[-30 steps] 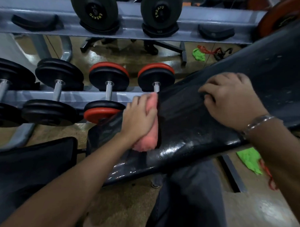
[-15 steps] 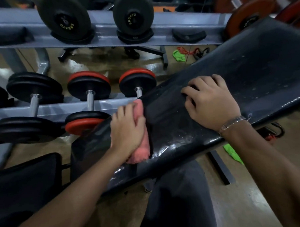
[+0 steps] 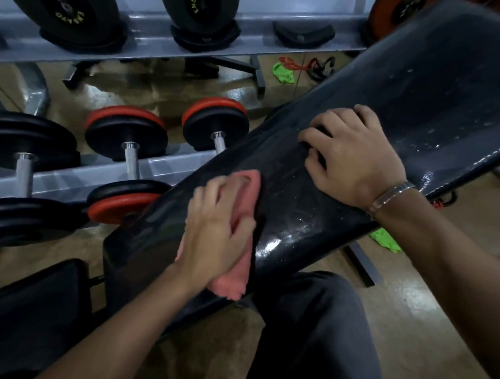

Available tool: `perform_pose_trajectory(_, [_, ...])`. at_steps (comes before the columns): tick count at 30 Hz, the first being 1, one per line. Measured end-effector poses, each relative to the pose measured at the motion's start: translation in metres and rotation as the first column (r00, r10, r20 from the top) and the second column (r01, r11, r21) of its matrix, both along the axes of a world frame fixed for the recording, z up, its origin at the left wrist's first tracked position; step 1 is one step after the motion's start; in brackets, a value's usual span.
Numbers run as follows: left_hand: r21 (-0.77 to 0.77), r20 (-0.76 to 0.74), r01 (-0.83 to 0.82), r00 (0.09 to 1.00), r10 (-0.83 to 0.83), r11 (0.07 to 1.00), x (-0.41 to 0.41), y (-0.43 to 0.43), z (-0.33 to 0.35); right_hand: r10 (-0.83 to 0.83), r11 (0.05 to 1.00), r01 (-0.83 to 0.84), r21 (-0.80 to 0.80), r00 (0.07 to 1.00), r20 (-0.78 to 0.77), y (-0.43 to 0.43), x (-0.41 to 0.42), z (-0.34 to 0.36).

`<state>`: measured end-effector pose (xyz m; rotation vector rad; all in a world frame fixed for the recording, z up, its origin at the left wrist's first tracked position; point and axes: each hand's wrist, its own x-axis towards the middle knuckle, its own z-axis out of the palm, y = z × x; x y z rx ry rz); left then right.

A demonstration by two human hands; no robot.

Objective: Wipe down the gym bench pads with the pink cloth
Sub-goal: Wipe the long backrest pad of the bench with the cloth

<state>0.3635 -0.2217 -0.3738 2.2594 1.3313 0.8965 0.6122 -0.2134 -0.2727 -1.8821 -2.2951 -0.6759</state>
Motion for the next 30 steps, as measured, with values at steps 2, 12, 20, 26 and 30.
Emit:
perform_pose_trajectory(2, [0.050,-0.021,0.151,0.988,-0.150,0.987,-0.010,-0.002,-0.002,0.006,1.000,-0.006,0.013,1.000,-0.007,0.000,0.000,-0.001])
perform_pose_trajectory(12, [0.025,0.010,0.065,0.998,-0.065,0.998,0.010,0.001,0.006,0.035,0.998,-0.033,0.060,0.999,-0.023,0.001,0.000,-0.004])
perform_pose_trajectory(20, [-0.103,0.066,-0.156,0.984,0.163,0.982,0.013,0.017,0.011,0.033,0.998,-0.032,0.058,0.999,-0.022,0.001,-0.001,-0.003])
perform_pose_trajectory(26, [0.157,-0.041,0.241,0.970,-0.238,0.958,0.009,-0.027,-0.005,0.031,0.999,-0.030,0.041,0.999,-0.028,0.001,-0.001,-0.003])
perform_pose_trajectory(30, [-0.101,0.052,-0.264,0.962,0.270,0.959,0.028,-0.001,0.012,0.033,0.999,-0.032,0.043,0.999,-0.014,0.000,-0.001,-0.003])
